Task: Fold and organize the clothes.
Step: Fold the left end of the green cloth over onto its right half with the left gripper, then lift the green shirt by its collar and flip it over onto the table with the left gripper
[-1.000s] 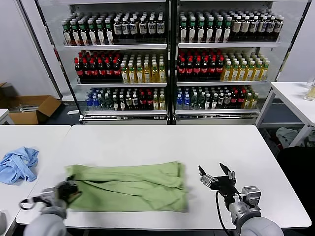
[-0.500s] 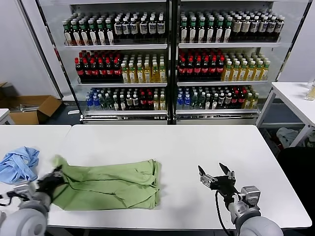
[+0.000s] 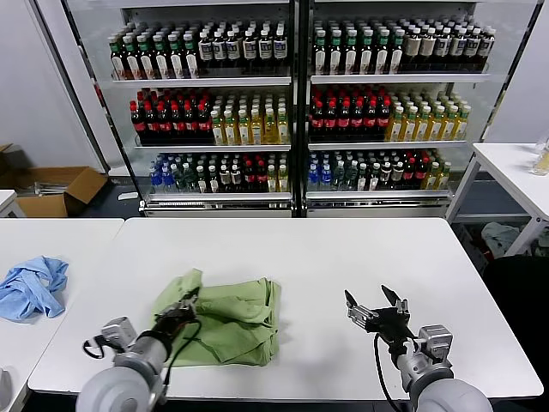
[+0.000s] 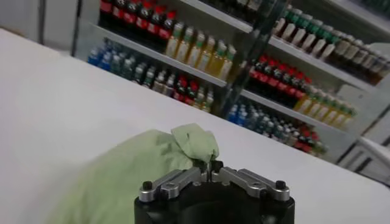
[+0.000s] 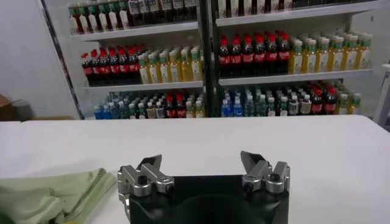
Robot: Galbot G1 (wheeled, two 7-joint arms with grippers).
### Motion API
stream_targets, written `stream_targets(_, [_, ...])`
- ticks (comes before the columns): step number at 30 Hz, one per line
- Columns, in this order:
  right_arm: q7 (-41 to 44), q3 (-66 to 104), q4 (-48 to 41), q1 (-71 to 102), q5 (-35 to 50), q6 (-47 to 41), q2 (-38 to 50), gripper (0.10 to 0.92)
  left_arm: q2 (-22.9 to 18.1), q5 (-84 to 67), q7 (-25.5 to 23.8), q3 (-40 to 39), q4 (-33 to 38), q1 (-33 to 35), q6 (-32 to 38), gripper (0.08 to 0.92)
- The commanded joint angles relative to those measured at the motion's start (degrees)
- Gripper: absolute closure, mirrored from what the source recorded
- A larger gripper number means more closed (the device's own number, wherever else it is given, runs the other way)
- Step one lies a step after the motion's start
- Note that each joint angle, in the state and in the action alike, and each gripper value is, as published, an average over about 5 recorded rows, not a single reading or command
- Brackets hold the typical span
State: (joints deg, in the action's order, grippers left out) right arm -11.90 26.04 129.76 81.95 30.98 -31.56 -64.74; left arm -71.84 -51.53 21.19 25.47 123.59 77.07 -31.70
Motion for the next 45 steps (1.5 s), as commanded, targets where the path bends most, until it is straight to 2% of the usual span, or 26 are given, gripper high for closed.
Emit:
stream_targets(1, [0.03,0.01,-0.17,-0.08,-0.02,0.05,0.02,0.202,-4.86,-0.17,2.58,-7.56,-3.80,-5.02,0.41,0.910])
stream_targets(13, [0.05,-0.11,-0.41,0.02,-0.29,0.08,-0.06,0.202,-5.65,0.43,4.28,-9.81,-4.60,-6.03,-1.00,0.910])
stream_targets(19, [0.02,-0.30,-0.48,-0.05,-0.68,0.08,-0.32,0.203,-8.76,2.36,3.83,-13.35,-5.53,-5.99,-0.10,0.886])
stream_targets(23, [0.06,-0.51,-0.25,-0.10,-0.77,0.05,-0.28,0.202,-10.15,1.64,2.92,-13.20,-6.54,-6.70,2.94,0.788])
stream_targets(26, [0.09,-0.55,-0.29,-0.29,-0.76,0.07,-0.25,0.203,-9.22,-0.23,1.90,-11.29,-3.31,-5.78,4.61,0.701])
stream_targets(30, [0.30,-0.64,-0.46,-0.64,-0.68,0.16,-0.16,0.203,-4.77,0.42,-0.15,-5.38,3.95,-1.47,5.16,0.580])
stream_targets(33, [0.56,-0.90,-0.85,-1.24,-0.60,0.36,0.02,0.202,-0.57,4.62,-1.79,1.38,5.92,2.50,5.24,0.493])
stream_targets(36, [0.79,-1.33,-1.24,-1.91,-0.54,0.59,0.03,0.203,2.37,13.47,-6.40,8.02,3.71,6.96,5.31,0.407])
stream_targets(39, [0.99,-1.70,-1.60,-2.14,-0.56,0.87,0.04,0.203,3.16,21.13,-11.15,11.52,-0.23,10.32,5.43,0.320])
stream_targets(45, [1.16,-1.84,-1.55,-1.91,-0.61,1.13,0.41,0.202,1.25,24.68,-11.64,10.57,-6.98,9.08,5.63,0.189])
